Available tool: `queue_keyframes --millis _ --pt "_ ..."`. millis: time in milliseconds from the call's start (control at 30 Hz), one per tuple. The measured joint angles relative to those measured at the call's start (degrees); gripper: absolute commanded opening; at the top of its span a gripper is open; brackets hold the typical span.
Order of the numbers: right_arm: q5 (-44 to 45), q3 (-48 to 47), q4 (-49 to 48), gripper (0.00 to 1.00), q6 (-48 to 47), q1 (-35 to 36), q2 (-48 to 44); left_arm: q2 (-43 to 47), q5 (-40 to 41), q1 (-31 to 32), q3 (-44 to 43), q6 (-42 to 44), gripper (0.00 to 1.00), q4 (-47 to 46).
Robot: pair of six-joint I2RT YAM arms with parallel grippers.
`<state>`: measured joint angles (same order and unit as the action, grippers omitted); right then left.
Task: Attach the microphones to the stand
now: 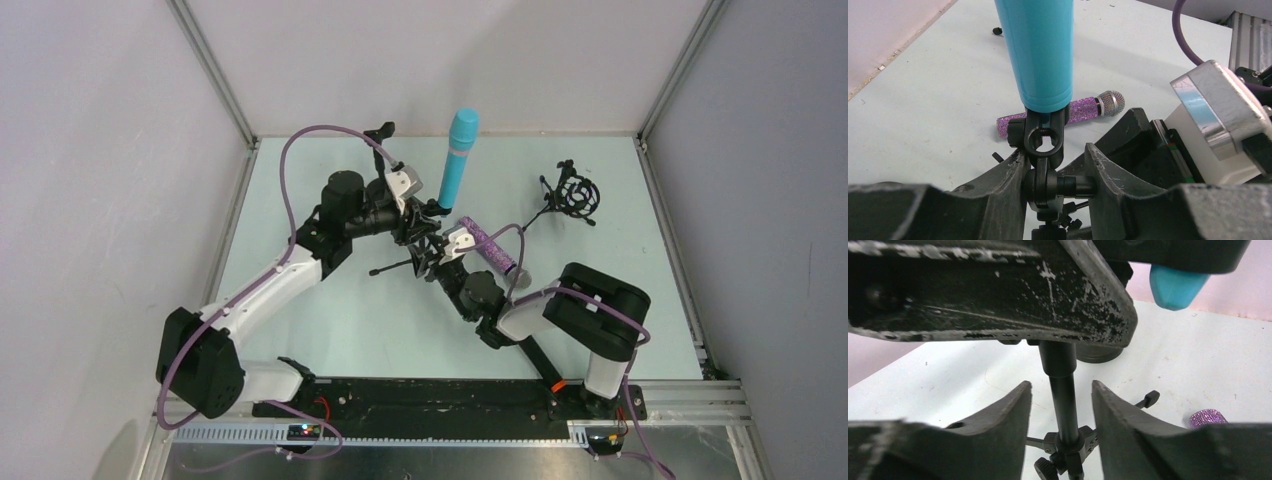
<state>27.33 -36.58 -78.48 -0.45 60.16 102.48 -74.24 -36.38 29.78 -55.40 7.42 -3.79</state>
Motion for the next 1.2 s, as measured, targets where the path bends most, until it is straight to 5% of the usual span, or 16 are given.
queue_keyframes --millis 233,1200 --pt "1.95 -0.74 -2.05 0.01 -1.70 0.17 2.21 0.15 -0.11 0.00 0.00 0.04 0.00 -0.09" --pt "6.56 -1.75 -4.81 0.00 -4.74 4.28 3.98 2.80 -3.45 -0.26 0.02 3.13 0.00 3.96"
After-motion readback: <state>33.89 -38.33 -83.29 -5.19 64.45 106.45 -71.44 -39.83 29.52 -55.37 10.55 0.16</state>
